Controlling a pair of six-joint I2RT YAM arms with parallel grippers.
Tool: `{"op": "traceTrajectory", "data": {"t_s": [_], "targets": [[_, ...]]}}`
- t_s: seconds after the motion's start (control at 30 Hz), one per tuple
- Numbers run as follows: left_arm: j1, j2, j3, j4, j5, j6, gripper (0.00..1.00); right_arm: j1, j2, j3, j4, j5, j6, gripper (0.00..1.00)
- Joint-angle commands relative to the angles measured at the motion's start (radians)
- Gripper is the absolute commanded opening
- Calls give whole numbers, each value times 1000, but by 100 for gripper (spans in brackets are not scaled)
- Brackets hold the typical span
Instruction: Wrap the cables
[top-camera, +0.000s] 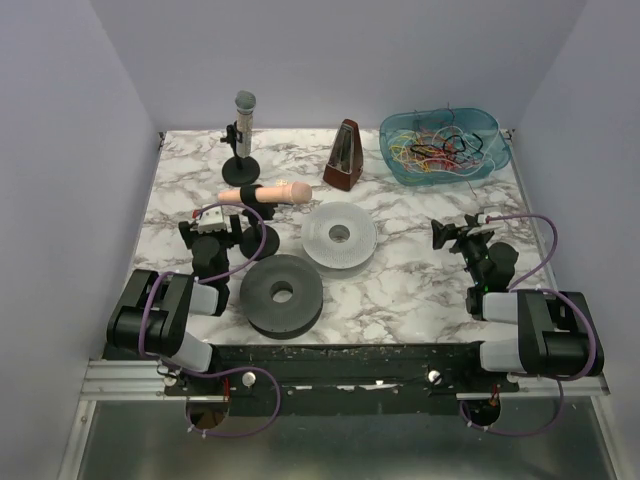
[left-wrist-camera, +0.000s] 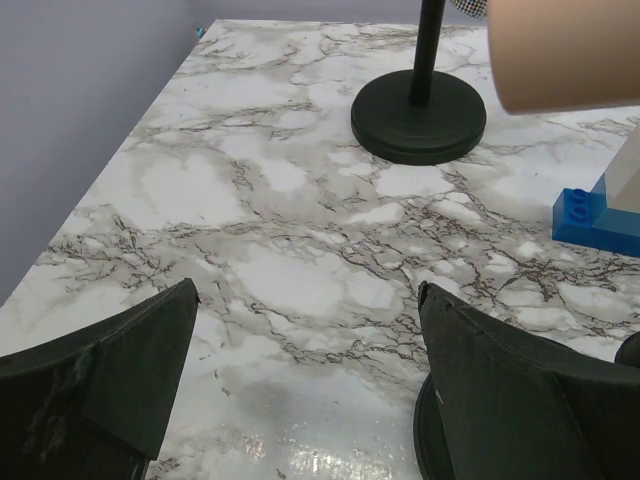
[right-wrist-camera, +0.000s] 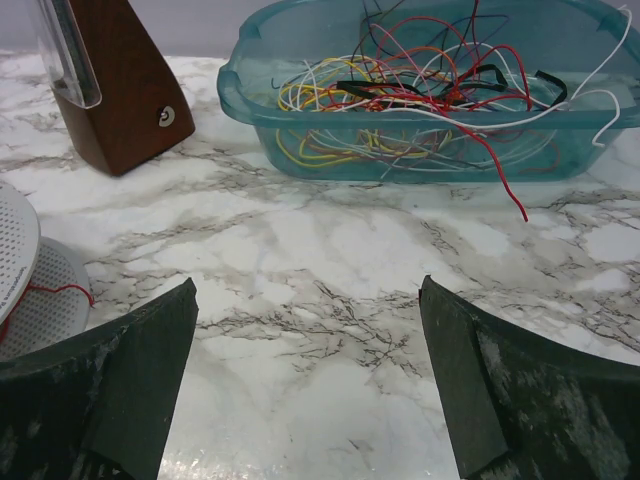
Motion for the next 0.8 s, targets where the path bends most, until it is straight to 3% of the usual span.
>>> {"op": "traceTrajectory", "data": {"t_s": [0.0,0.37,0.63,0.77], "targets": [[2,-16,5,10,19,-21,99,0,2,18,10,-14,-17,100],[13,-62,2,-12,14,-35,99,1,4,24,-1,-11,-17,100],[52,-292,13,-272,191,5,99,0,4,27,-4,-9,-17,100],[54,-386,59,-559,326,141,91,0,5,27,-2,-9,-17,100]]}}
